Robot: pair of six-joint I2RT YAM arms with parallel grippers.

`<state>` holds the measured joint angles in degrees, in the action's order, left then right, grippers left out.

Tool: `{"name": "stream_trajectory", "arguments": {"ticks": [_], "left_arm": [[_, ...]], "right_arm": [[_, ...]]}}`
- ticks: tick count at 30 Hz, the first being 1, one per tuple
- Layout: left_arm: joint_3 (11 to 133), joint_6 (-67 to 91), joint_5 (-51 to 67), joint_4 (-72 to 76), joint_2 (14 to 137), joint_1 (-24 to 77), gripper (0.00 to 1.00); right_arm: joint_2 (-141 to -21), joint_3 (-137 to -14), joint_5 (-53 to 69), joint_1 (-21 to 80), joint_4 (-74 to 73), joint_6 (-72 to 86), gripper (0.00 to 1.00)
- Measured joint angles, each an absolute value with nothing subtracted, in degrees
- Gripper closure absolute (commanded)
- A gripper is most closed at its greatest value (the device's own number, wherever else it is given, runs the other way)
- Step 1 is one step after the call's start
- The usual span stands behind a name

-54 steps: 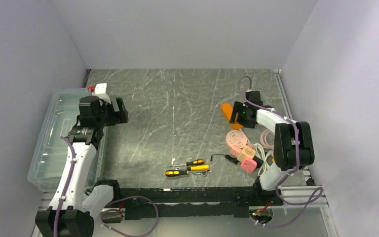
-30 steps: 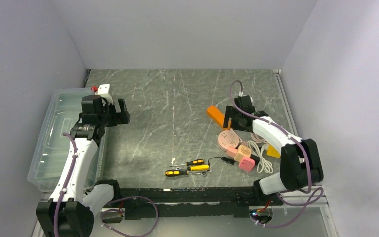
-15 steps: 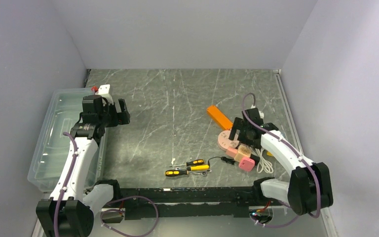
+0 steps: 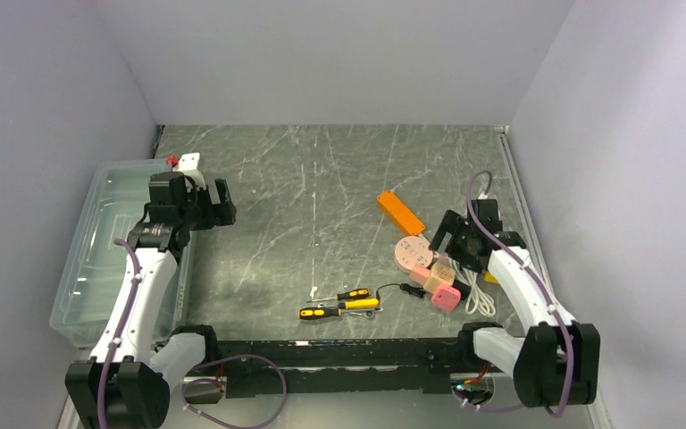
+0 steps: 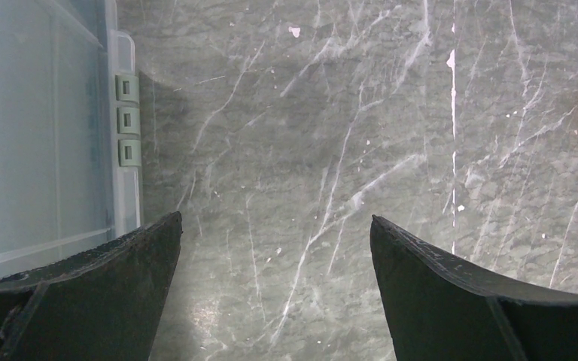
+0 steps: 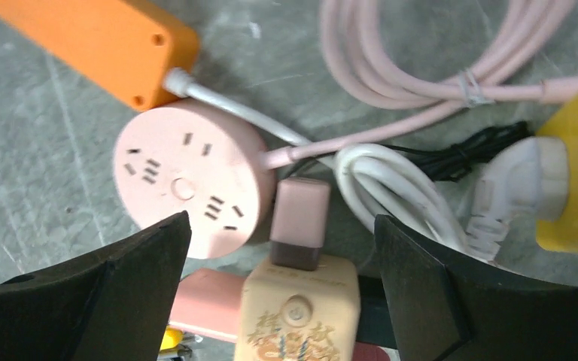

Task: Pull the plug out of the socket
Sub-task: Move the socket to the center of the board.

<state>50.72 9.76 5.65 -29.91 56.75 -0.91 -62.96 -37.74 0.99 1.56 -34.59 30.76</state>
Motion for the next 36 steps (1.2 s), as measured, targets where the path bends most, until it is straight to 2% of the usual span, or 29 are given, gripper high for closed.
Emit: {"name": "stream_trajectory", "arguments": {"ticks": [3,7,15,22,36], "left_arm": [[50.9,9.8,5.9,-30.0,56.9,-0.9,0.01],[50.9,9.8,6.2,-30.2,56.9,-0.9,0.01],[50.9,9.8,6.3,-30.3,57.3,-0.9,0.01],[50.9,9.8,6.9,-30.3,57.9,-0.9,0.01],[50.9,9.8,7.7,-30.3,58.8,-0.9,0.01]], "right_arm": [[-61.3,-38.7,1.1,4.5,-33.7,29.2,0.05],[-65.5,-42.9,1.1,8.4,-31.1,26.1,0.06],[-82.9,-53.7,-5.3,16.0,-25.5,17.8,0.03],[-97.6,-62.1,-7.9,16.3,-22.9,11.8,0.04],[-102.4,-65.4,-2.2,17.7,-19.3,8.3,0.05]]}}
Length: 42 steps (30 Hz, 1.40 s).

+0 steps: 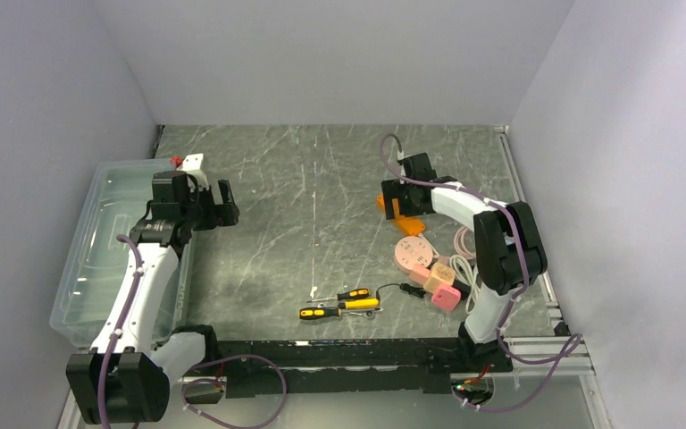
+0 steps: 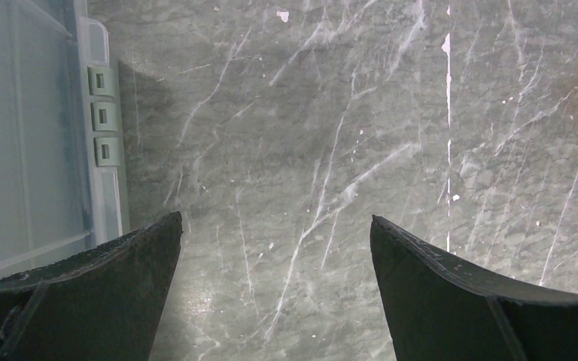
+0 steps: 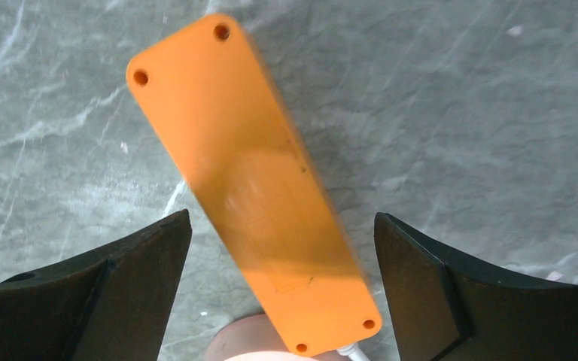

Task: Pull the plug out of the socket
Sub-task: Move the socket to the center of the board.

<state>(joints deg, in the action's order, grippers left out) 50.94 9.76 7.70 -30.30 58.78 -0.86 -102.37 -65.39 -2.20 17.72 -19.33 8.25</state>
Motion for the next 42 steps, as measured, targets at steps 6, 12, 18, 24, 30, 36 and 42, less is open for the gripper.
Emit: {"name": "stream_trajectory", "arguments": {"ticks": [6,12,18,24,30,36,42], "left_arm": [[50.9,9.8,7.7,-30.3,58.8,-0.9,0.01],[51.1,9.8,7.8,-30.3,58.9,-0.9,0.01],[51.1,9.8,7.7,-30.3,58.9,-0.9,0.01],[51.1,9.8,7.8,-30.3,58.9,-0.9,0.01],[51.2,9.8,8.0,-30.6,59.1,-0.9,0.01],[51.2,9.8,8.3,-30.9,59.1,-0.9,0.01],[51.2,9.8,8.8,-30.9,59.1,-0.9,0.01]], "right_arm": [[-102.2,-62.1,-1.5,19.1,-19.5,7.8,0.05],[-102.2,-61.4,-5.4,19.2,-20.3,8.0,0.13],[-102.3,-61.4,-10.0,19.3,-20.1,9.5,0.52],[-100.2,-60.2,-14.5,19.0,-20.1,11.2,0.80],[-88.5,-59.7,-18.7,19.1,-23.6,12.1,0.83],[-75.5,-59.7,-21.9,18.9,-24.3,12.0,0.83],[-71.5,-61.6,-21.7,19.0,-25.9,12.0,0.85]]}}
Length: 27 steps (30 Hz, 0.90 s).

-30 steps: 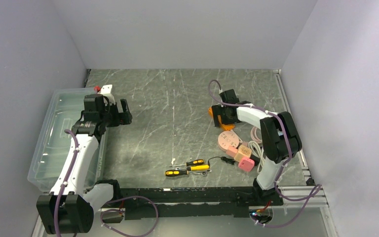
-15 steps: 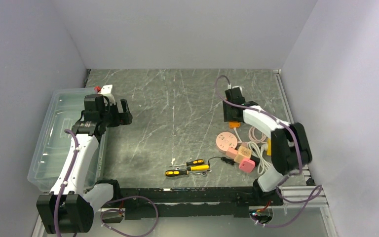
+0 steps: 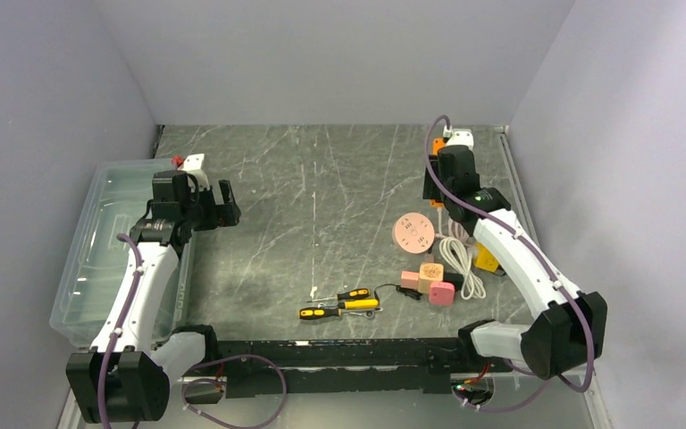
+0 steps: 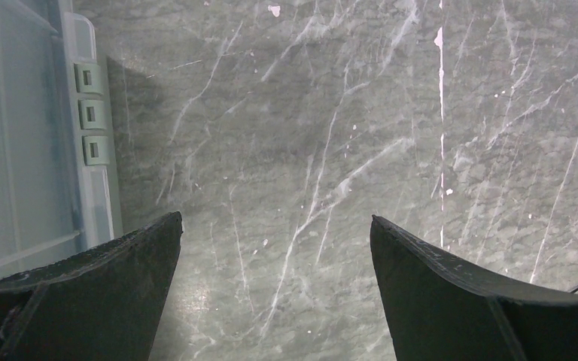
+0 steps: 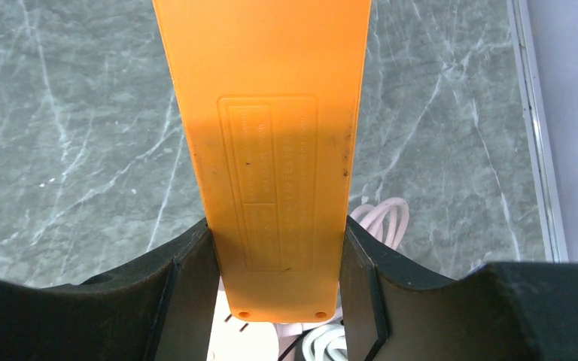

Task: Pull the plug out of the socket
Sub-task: Move the socket to the center of the board.

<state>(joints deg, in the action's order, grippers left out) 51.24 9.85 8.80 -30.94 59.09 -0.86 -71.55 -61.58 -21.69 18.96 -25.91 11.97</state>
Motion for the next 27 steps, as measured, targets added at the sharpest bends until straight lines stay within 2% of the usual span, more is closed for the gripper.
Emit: {"name": "stream_trajectory", "arguments": {"ticks": [14,21,27], "left_arm": [[51.2,10.0,9.8,-31.0,59.1,-0.9,0.01],[51.2,10.0,10.3,-31.0,59.1,-0.9,0.01],[51.3,10.0,10.7,-31.0,59.1,-0.6,0.01]], "right_arm": [[-70.7,-73.0,-15.9,19.3,-26.5,9.2,0.83],[-78.3,-75.3,-12.5,20.4,-19.8,8.3,0.83],[-87.6,-76.2,-11.4,25.8,-15.4,7.7,0.84]]}}
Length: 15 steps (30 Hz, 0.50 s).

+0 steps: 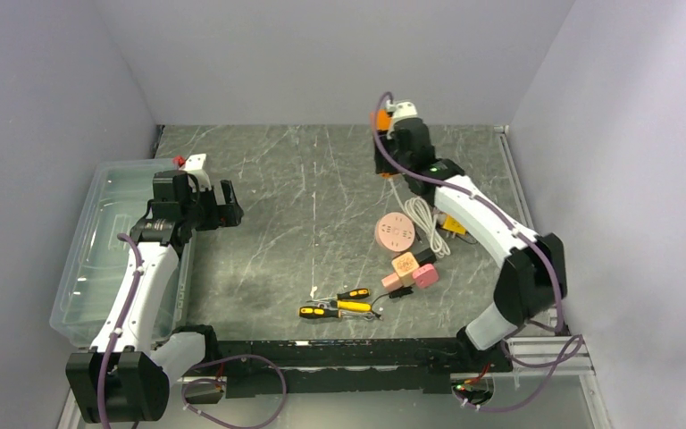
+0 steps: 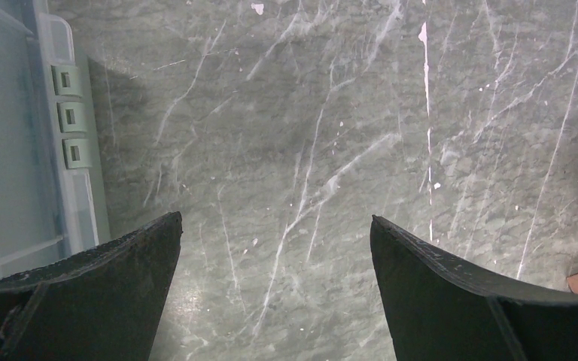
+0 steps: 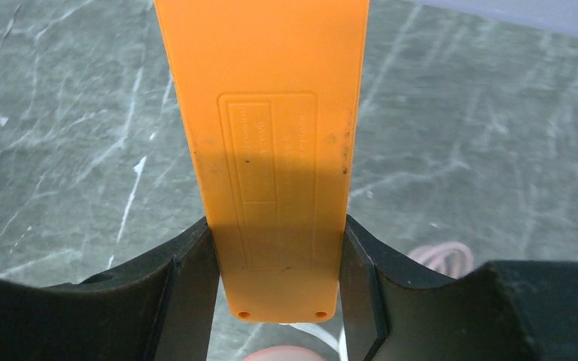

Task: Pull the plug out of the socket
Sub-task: Move the socket to the center of the board.

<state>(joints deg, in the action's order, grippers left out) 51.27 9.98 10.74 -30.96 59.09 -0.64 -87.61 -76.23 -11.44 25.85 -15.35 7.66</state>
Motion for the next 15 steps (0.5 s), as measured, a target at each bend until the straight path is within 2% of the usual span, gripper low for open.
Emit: {"name": "stream_trajectory", "arguments": {"ticks": [15], "left_arm": [[51.5,10.2,11.3,-31.0,59.1,-0.6,0.01]], "right_arm": [[-111.2,-92.9,-13.2,39.9,-8.7,6.2,0.83]]}}
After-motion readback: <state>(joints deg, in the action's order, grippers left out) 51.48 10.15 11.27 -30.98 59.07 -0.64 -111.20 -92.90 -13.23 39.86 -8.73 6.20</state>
